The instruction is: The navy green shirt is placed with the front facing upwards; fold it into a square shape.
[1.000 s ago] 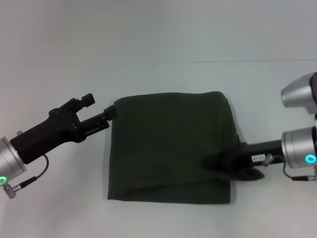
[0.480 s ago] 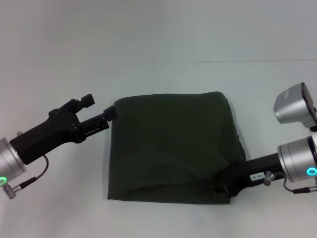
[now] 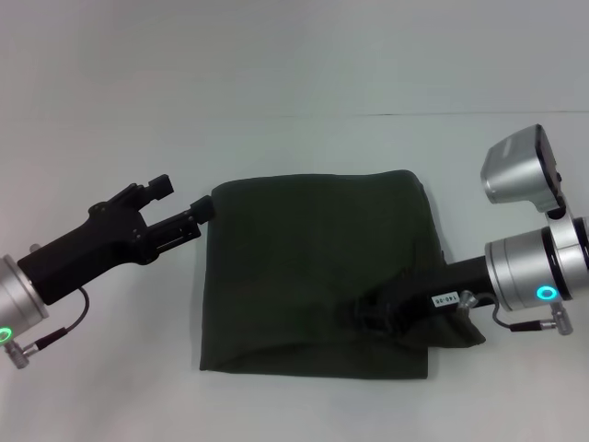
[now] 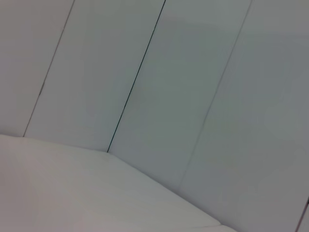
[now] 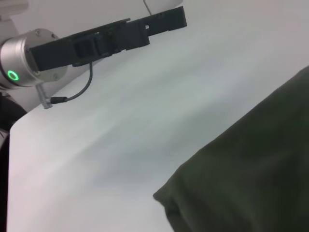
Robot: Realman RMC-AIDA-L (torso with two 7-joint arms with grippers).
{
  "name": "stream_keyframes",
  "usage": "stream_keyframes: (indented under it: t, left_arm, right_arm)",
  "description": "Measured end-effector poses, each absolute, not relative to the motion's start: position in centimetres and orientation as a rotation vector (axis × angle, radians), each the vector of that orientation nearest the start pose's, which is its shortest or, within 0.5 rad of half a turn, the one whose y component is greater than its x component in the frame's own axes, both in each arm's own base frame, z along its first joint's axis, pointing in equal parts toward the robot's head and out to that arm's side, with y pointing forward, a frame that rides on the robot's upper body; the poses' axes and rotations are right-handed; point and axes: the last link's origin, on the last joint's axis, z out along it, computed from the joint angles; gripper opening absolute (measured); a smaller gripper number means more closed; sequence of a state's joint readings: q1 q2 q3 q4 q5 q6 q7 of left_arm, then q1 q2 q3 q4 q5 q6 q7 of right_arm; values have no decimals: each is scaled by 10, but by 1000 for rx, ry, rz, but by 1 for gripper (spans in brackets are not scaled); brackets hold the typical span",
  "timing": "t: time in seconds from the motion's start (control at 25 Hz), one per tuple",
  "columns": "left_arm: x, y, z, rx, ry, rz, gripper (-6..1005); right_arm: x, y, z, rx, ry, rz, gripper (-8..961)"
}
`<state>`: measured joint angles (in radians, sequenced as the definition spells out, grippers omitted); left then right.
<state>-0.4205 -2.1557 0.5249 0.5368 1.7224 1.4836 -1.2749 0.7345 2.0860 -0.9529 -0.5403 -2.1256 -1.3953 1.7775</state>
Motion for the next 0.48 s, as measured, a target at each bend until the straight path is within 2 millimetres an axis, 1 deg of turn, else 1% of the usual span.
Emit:
stream_keyframes:
  t: [0.12, 0.48]
  left_arm:
    - [-285, 315, -3, -2250, -817, -1072, 950]
    - [-284, 316, -3, -2248, -815, -1070, 951]
  right_arm:
    - [218, 357, -60, -2916, 973, 337, 57]
    - [222, 372, -65, -2783, 988, 357, 144]
